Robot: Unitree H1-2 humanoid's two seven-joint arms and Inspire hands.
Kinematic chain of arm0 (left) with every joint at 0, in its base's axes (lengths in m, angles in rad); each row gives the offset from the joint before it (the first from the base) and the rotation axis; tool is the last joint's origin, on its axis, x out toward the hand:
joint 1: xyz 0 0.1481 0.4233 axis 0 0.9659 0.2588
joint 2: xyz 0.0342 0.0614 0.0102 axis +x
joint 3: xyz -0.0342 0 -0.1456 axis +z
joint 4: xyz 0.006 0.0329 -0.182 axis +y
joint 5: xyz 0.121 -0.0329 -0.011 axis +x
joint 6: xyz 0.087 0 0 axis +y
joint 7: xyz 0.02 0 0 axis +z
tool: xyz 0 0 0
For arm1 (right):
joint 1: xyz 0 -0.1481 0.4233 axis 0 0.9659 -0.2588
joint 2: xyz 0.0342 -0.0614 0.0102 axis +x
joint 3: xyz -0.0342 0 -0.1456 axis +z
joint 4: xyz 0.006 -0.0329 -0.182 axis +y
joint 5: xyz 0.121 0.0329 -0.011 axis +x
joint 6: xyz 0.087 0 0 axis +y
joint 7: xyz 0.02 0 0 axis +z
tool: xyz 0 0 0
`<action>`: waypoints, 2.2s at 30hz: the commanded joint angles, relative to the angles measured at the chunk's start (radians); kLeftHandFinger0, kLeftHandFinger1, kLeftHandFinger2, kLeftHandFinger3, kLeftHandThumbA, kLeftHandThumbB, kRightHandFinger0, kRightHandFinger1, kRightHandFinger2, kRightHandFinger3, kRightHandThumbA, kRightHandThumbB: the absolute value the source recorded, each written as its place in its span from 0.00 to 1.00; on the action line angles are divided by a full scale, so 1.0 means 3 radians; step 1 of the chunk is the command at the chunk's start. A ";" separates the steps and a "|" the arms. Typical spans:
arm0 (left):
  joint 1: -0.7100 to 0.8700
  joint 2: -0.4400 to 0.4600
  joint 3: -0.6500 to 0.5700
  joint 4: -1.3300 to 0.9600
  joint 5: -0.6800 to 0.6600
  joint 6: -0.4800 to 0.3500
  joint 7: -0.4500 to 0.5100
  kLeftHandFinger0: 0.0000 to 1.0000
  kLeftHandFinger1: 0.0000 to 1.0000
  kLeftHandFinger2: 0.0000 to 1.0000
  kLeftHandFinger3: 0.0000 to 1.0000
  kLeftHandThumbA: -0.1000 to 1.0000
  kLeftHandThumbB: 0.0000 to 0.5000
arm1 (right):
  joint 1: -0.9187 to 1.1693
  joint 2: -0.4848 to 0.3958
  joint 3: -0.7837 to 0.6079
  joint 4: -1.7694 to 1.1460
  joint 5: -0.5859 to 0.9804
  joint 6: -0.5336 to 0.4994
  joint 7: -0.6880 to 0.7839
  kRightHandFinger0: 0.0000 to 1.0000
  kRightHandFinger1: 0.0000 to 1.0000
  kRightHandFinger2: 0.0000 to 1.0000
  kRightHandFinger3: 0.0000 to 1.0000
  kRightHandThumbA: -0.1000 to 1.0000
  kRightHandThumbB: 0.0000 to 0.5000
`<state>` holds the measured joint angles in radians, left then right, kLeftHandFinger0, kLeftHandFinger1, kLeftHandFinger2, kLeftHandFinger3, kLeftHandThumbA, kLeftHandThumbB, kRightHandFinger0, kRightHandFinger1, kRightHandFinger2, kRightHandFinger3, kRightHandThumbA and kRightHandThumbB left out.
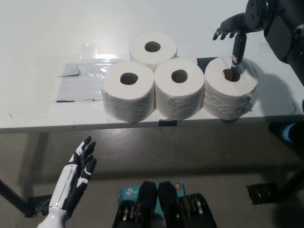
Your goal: A few rolls of toilet paper are kept infront of the robot and the robot uses its right hand to lift one of the rolls and and places it on top of the other rolls to stack it.
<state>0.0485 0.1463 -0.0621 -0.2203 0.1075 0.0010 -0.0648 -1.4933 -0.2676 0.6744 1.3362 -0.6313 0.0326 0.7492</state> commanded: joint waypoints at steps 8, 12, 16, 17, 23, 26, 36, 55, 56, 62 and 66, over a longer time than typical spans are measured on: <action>-0.0044 -0.0001 0.0001 -0.0102 0.0009 -0.0118 -0.0009 1.00 1.00 1.00 1.00 0.93 0.50 | -0.0109 0.0041 -0.0055 0.0088 0.0000 0.0065 -0.0177 1.00 1.00 1.00 1.00 0.96 0.78; -0.0041 0.0000 -0.0002 -0.0118 0.0007 -0.0095 -0.0015 1.00 1.00 1.00 1.00 0.94 0.52 | -0.0079 0.0039 -0.0087 0.0107 0.0029 0.0097 -0.0188 1.00 1.00 1.00 1.00 0.94 0.81; -0.0039 -0.0001 0.0001 -0.0127 0.0000 -0.0084 -0.0017 1.00 1.00 1.00 1.00 0.94 0.51 | -0.0032 0.0041 -0.0063 0.0106 0.0007 -0.0006 -0.0214 1.00 1.00 1.00 1.00 0.98 0.79; -0.0036 -0.0004 0.0002 -0.0129 -0.0003 -0.0086 -0.0015 1.00 1.00 1.00 1.00 0.94 0.51 | -0.0020 0.0050 -0.0057 0.0111 0.0000 -0.0009 -0.0228 1.00 1.00 1.00 1.00 0.99 0.81; -0.0051 -0.0019 0.0005 -0.0125 -0.0025 -0.0089 -0.0014 1.00 1.00 1.00 1.00 0.95 0.57 | 0.0033 0.0102 -0.0041 0.0153 -0.0024 0.0106 -0.0319 1.00 1.00 1.00 1.00 0.91 0.90; -0.0063 -0.0009 0.0011 -0.0128 -0.0006 -0.0083 -0.0013 1.00 1.00 1.00 1.00 0.96 0.57 | 0.0043 0.0121 0.0022 0.0184 -0.0082 0.0105 -0.0324 1.00 1.00 1.00 1.00 0.92 0.90; -0.0053 -0.0012 0.0005 -0.0122 -0.0023 -0.0094 -0.0026 1.00 1.00 1.00 1.00 0.97 0.56 | 0.0287 0.0141 -0.0066 0.0187 -0.0010 0.0074 -0.0902 1.00 1.00 1.00 1.00 0.68 0.82; -0.0099 -0.0011 0.0047 -0.0143 -0.0057 -0.0081 -0.0016 1.00 1.00 1.00 1.00 0.99 0.64 | 0.0755 -0.0025 -0.0097 0.0147 -0.0058 -0.0381 -0.2386 0.43 0.49 0.60 0.68 0.00 0.62; -0.0093 -0.0015 0.0049 -0.0142 -0.0056 -0.0082 -0.0011 1.00 1.00 1.00 1.00 1.00 0.64 | 0.0775 -0.0046 -0.0125 0.0136 -0.0040 -0.0447 -0.2494 0.38 0.43 0.54 0.69 0.00 0.64; -0.0091 -0.0015 0.0050 -0.0132 -0.0046 -0.0096 -0.0007 1.00 1.00 1.00 1.00 0.99 0.57 | 0.0867 -0.0185 -0.0133 -0.0042 -0.0125 -0.0570 -0.2993 0.00 0.03 0.23 0.54 0.00 0.43; -0.0079 -0.0009 0.0057 -0.0119 -0.0065 -0.0096 -0.0013 1.00 1.00 1.00 1.00 1.00 0.61 | 0.1033 -0.0278 -0.0255 -0.0334 -0.0167 -0.0565 -0.3635 0.00 0.01 0.15 0.27 0.00 0.46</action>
<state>0.0445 0.1409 -0.0584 -0.2212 0.1058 0.0042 -0.0669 -1.2903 -0.2741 0.6405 1.3454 -0.6336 -0.0514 0.1914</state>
